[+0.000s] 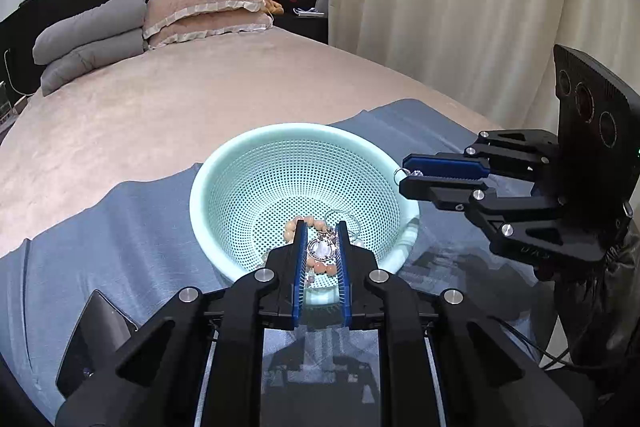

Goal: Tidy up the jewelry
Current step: 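Carry both silver earrings over the green basket and open both grippers, then grasp the green basket rim with the right gripper and tilt the basket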

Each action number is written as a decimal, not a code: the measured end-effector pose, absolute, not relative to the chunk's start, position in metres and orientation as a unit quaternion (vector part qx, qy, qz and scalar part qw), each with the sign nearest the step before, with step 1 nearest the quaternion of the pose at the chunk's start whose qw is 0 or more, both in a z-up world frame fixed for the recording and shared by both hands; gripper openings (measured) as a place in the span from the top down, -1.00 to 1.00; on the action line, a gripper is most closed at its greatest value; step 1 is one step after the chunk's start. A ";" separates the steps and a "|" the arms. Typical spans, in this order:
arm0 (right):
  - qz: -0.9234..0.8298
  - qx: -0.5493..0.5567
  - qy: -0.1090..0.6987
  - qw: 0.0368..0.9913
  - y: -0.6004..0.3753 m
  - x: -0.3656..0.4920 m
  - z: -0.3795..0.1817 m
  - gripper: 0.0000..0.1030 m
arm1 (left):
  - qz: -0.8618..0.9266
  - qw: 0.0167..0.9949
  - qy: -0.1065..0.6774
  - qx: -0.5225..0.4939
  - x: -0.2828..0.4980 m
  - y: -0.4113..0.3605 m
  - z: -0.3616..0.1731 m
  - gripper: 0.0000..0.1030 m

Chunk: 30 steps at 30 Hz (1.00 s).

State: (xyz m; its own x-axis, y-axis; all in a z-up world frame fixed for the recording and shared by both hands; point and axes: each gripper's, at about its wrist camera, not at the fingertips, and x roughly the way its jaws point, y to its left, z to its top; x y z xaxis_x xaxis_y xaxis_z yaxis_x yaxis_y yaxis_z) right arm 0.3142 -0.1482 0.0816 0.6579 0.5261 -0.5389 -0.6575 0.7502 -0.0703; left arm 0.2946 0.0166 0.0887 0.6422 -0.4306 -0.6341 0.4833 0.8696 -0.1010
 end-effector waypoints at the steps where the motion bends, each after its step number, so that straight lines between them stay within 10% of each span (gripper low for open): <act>1: 0.324 -0.126 0.259 0.901 -0.147 0.319 0.076 0.73 | -0.251 0.904 0.344 0.037 0.298 0.014 0.083 0.72; 15: 0.266 -0.078 0.311 0.909 -0.153 0.345 0.046 0.67 | -0.205 0.900 0.385 0.032 0.317 0.007 0.050 0.70; 18: 0.256 -0.061 0.313 0.912 -0.159 0.348 0.045 -0.02 | -0.188 0.903 0.386 0.035 0.317 0.009 0.050 0.23; 30: 0.169 0.019 0.309 0.936 -0.203 0.358 0.053 -0.56 | -0.121 0.930 0.347 0.018 0.313 0.040 0.068 -0.72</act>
State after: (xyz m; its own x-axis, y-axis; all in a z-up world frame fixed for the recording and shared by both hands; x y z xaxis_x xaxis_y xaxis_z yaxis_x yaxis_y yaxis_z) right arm 0.3578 -0.2030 0.0527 0.7521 0.3284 -0.5714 -0.3055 0.9420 0.1393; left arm 0.3129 0.0404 0.0682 0.7304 -0.2121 -0.6493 0.2377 0.9701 -0.0495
